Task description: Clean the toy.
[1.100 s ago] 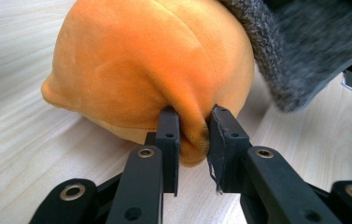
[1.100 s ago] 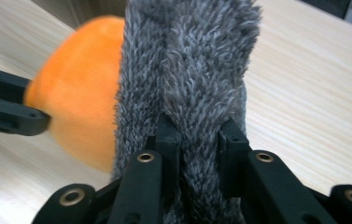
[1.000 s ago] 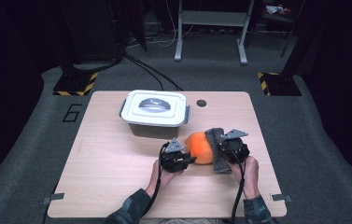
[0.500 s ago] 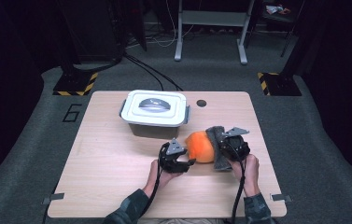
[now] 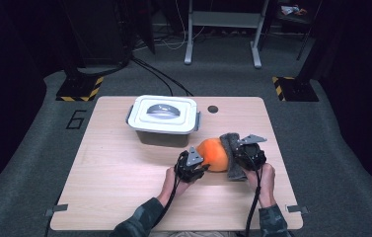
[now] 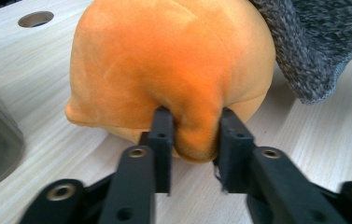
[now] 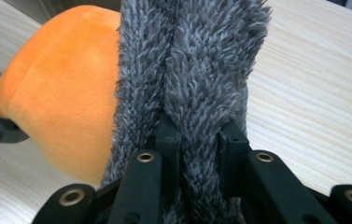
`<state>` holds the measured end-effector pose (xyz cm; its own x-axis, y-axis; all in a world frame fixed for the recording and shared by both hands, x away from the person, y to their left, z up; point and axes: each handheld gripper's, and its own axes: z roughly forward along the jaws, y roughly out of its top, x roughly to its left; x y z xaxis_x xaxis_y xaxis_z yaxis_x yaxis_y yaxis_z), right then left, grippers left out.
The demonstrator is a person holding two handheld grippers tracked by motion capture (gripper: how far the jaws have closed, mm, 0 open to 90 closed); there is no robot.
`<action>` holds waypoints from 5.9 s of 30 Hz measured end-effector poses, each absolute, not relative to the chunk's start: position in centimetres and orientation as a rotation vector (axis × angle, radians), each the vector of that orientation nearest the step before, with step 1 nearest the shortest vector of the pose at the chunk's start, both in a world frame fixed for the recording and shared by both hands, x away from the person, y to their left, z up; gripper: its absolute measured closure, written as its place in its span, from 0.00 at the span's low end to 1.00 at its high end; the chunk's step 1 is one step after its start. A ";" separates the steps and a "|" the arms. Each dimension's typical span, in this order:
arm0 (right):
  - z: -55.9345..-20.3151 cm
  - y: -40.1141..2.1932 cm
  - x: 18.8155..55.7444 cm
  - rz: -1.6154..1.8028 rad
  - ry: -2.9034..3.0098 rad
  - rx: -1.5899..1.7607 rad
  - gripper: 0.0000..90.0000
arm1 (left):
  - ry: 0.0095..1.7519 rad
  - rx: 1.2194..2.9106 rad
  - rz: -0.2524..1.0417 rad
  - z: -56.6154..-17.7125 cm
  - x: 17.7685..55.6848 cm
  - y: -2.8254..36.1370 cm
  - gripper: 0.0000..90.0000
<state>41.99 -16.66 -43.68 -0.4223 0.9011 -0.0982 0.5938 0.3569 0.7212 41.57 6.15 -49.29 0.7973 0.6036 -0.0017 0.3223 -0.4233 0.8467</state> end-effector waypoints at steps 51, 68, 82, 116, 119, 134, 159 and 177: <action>-46.4 -18.8 42.8 0.715 2.118 1.403 0.83 | 0.802 1.944 0.165 -48.4 42.3 6.8 0.83; -43.0 -19.4 40.7 0.796 2.063 1.349 0.83 | 0.805 1.937 0.166 -48.4 42.2 6.9 0.83; -42.9 -15.6 41.6 0.840 2.169 1.245 0.83 | 0.784 1.967 0.198 -48.2 42.2 7.1 0.67; -42.7 -12.6 41.2 0.881 2.201 1.100 0.83 | 0.798 1.952 0.220 -48.6 42.3 6.4 0.85; -42.7 -12.8 41.2 0.870 2.194 1.101 0.83 | 0.801 1.952 0.210 -48.6 42.3 6.5 0.85; -44.0 -17.4 42.3 0.846 2.130 1.296 0.83 | 0.803 1.943 0.204 -48.6 42.4 6.6 0.84; -42.8 -19.6 41.5 0.856 2.068 1.310 0.83 | 0.818 1.927 0.205 -48.3 42.5 6.5 0.84; -42.4 -13.6 41.6 0.967 2.189 1.128 0.83 | 0.811 1.942 0.196 -48.2 42.6 6.5 0.84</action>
<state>41.65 -13.62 -42.39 -0.5378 0.8370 -0.1011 0.4891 0.4074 0.7712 42.63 6.47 -48.24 0.7637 0.6140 -0.1991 0.4550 -0.2933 0.8408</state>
